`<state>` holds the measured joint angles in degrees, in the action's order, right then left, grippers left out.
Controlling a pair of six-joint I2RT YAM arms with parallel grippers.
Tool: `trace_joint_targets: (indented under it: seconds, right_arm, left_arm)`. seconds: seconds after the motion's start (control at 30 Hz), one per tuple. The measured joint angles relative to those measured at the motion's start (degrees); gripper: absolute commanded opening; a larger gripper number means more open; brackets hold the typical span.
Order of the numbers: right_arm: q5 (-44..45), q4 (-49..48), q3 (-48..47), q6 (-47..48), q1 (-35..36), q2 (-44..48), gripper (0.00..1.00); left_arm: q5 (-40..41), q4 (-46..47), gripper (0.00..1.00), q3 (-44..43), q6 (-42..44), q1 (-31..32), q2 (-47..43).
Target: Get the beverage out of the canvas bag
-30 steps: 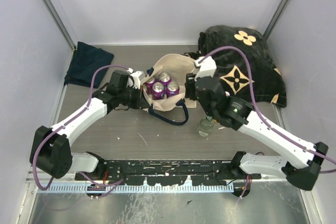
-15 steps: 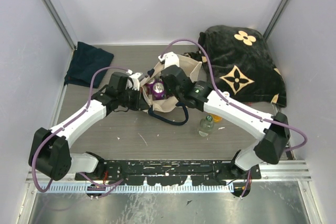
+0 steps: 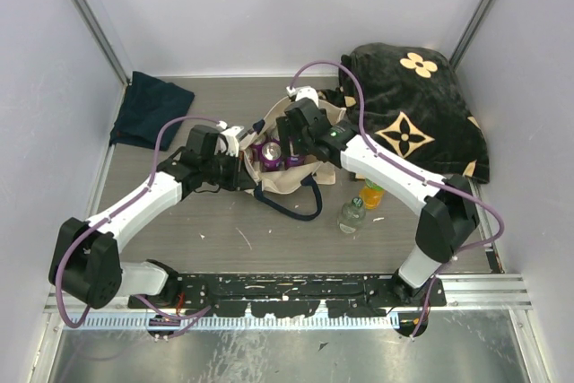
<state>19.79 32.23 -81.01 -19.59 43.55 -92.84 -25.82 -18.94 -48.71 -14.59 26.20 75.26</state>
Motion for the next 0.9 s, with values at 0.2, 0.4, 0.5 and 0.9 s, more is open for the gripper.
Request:
trace_joint_targets:
  seconds: [0.2,0.4,0.5,0.9]
  right_arm:
    - [-2.89,-0.04,-2.36,1.66,-2.91,-4.76,0.81]
    - [-5.6,0.26,-2.93,3.45,-4.15,-9.16,0.81]
    - [-6.16,0.59,-2.93,3.87,-4.28,-9.99,0.81]
    - [-7.15,0.24,-3.67,4.42,-4.42,-13.79,0.71]
  left_arm:
    - [-0.02,-0.33,0.0,-0.26,0.2,0.0,0.42]
    - [0.02,-1.42,0.01,-1.11,0.66,0.0,0.68]
    - [0.02,-1.57,0.01,-1.25,0.68,0.0,0.87]
    - [0.48,-3.48,0.01,-3.17,1.55,0.0,1.97]
